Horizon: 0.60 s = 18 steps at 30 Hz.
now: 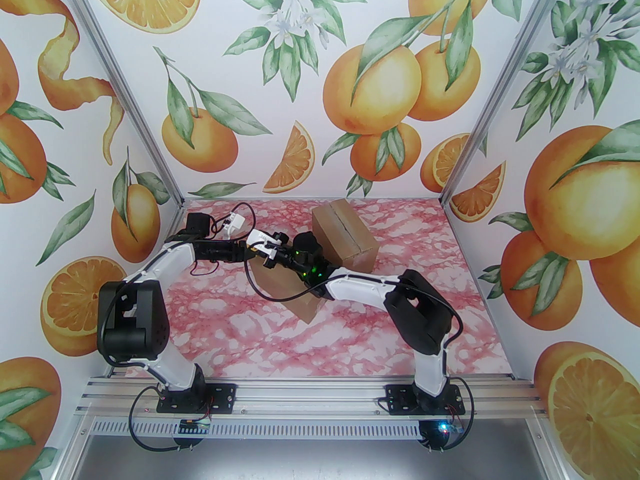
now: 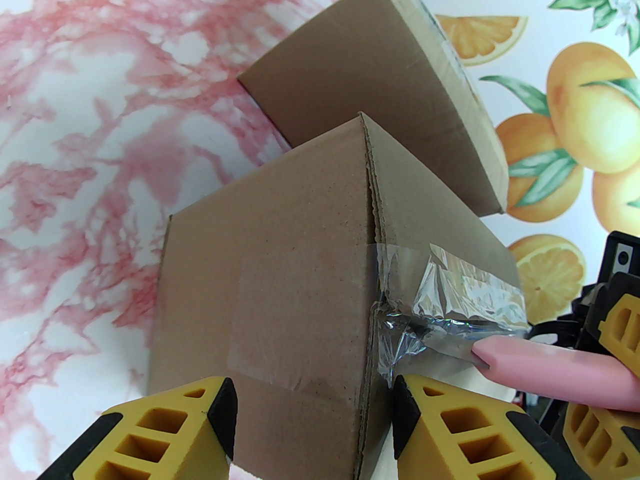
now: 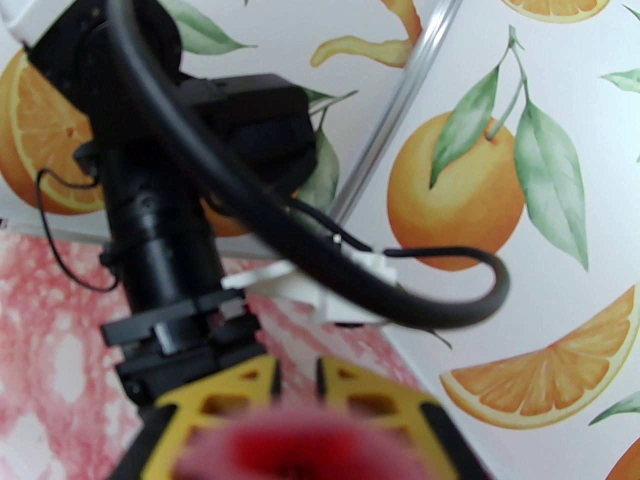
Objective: Unpack the express box
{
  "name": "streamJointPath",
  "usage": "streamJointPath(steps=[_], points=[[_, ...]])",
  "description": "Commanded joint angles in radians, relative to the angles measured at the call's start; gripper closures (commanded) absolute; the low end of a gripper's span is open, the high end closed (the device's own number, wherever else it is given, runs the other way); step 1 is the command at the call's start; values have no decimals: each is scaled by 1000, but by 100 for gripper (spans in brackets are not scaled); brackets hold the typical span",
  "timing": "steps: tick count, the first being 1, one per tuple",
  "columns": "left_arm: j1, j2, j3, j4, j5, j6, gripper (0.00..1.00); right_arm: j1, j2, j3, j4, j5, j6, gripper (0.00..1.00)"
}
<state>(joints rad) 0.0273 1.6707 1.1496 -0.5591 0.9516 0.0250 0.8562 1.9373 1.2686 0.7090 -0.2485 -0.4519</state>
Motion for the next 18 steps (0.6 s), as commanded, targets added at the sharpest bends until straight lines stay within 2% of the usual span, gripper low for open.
streamJointPath(steps=[1,18], points=[[0,50,-2,-55,-125,13,46,-11,-53,-12,-16,-48,-25,100],[-10,57,-1,-62,-137,16,46,-28,-89,-46,-61,-85,-64,100]])
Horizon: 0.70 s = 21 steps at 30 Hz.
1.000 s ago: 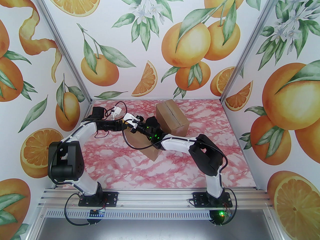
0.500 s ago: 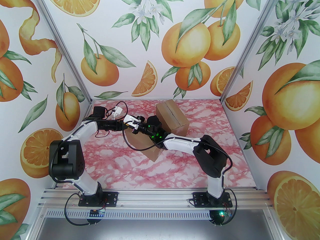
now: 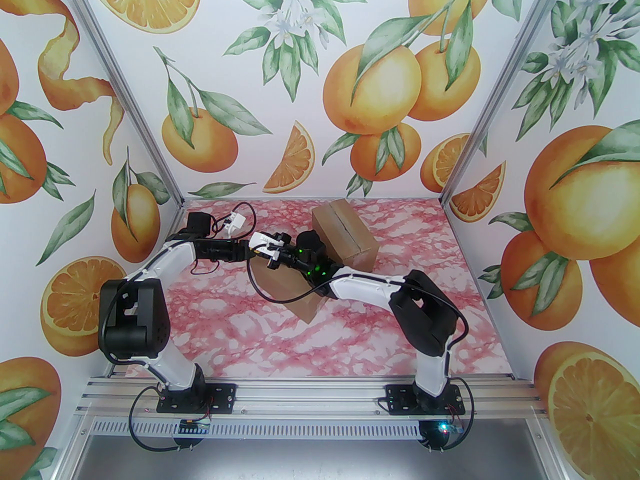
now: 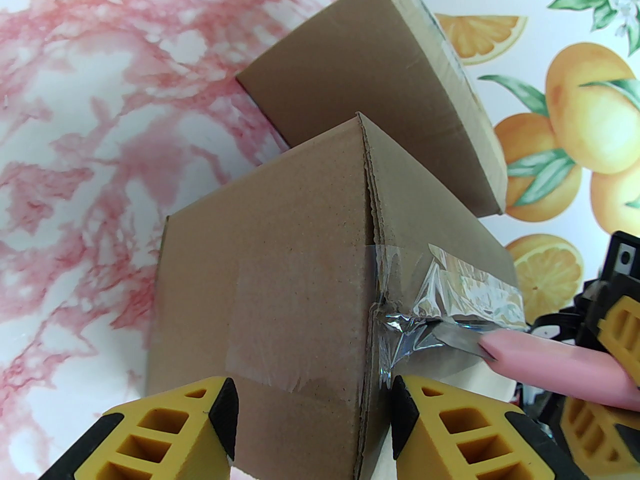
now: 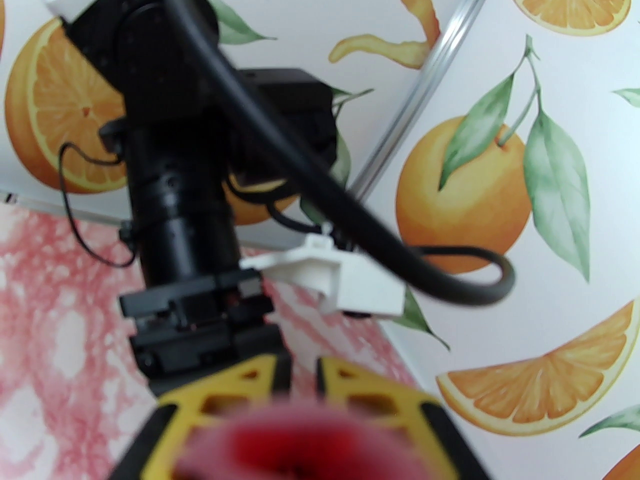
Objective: Unpack the express box
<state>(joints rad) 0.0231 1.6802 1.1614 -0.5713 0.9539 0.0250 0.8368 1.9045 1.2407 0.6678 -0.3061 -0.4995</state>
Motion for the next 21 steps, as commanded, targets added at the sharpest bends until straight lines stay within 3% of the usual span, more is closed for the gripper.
streamJointPath(steps=[1,21], points=[[-6,49,-12,-50,-141,15,46,-8,-59,-21,-23,-30,-17,100],[-33,54,-11,-26,-178,-42,48,5,-143,-105,-69,16,-31,100]])
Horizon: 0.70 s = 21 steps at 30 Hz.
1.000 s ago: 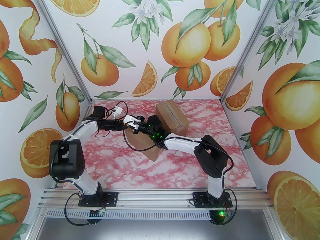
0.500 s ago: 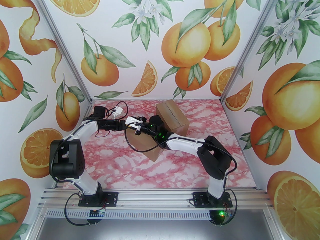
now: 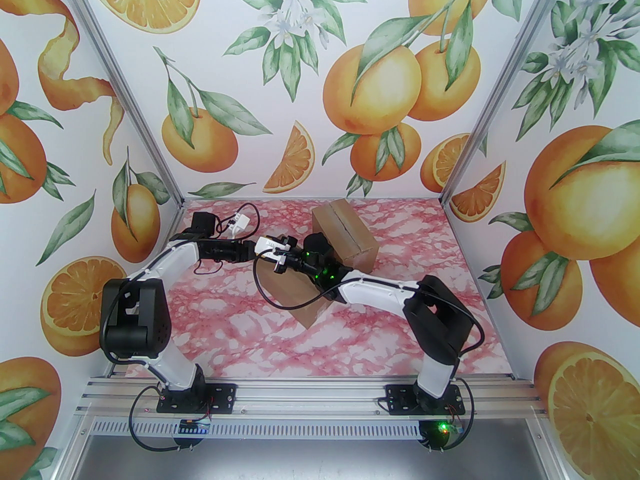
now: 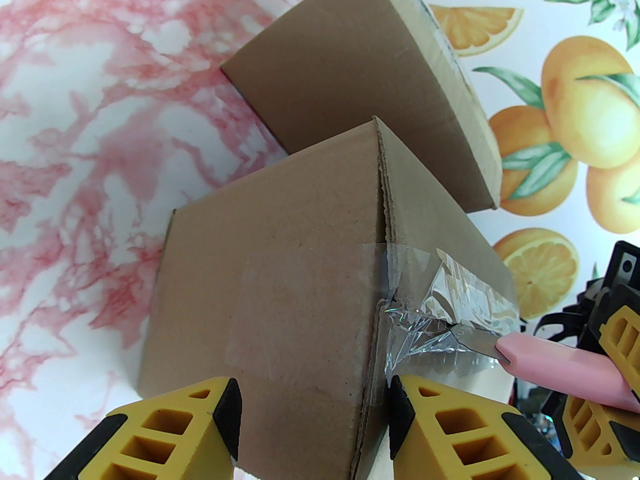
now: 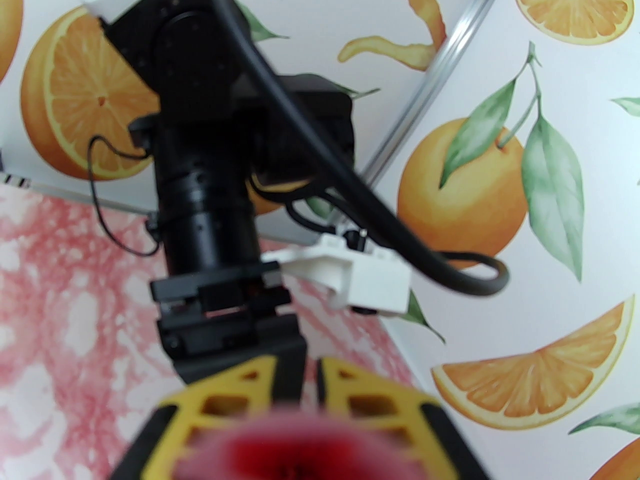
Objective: Unpack the express box
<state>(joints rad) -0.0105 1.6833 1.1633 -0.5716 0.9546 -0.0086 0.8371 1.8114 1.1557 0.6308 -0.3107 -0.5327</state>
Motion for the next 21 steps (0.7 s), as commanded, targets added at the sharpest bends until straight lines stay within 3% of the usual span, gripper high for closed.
streamJointPath(steps=[1,21], points=[[-1,50,-12,-22,-180,-14,49,6,-53,-26,-29,32,5,100],[-14,17,-92,90,-223,-166,52,32,-123,-48,-59,185,174,100]])
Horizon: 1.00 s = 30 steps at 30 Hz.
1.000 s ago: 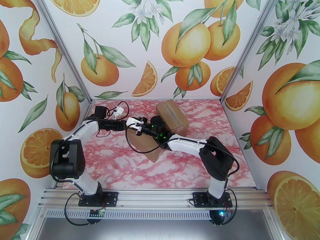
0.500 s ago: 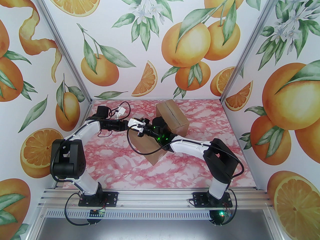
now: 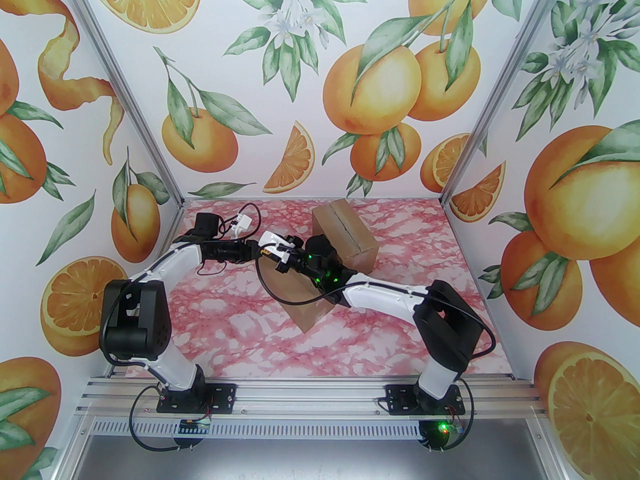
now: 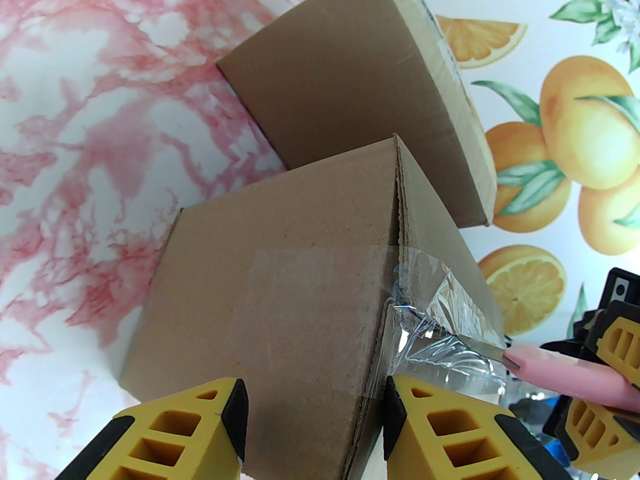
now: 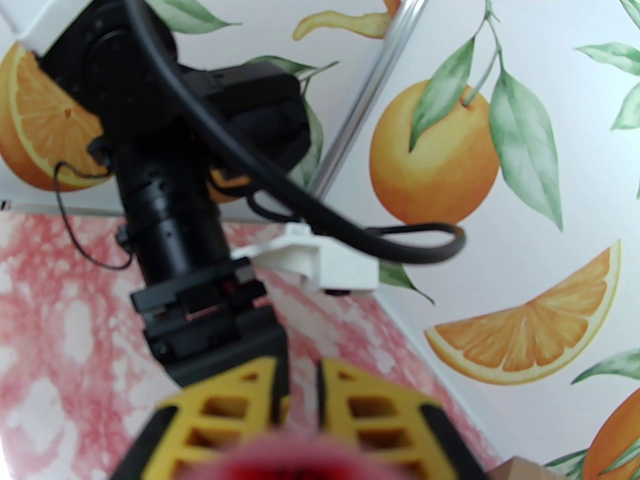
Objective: Unpack the express box
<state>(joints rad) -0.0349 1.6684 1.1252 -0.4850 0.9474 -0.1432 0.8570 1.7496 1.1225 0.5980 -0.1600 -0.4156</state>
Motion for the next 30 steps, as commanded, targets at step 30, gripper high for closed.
streamJointPath(steps=[30], points=[[-2,7,-93,28,-199,-69,53,38,45,17,100,170,147,100]])
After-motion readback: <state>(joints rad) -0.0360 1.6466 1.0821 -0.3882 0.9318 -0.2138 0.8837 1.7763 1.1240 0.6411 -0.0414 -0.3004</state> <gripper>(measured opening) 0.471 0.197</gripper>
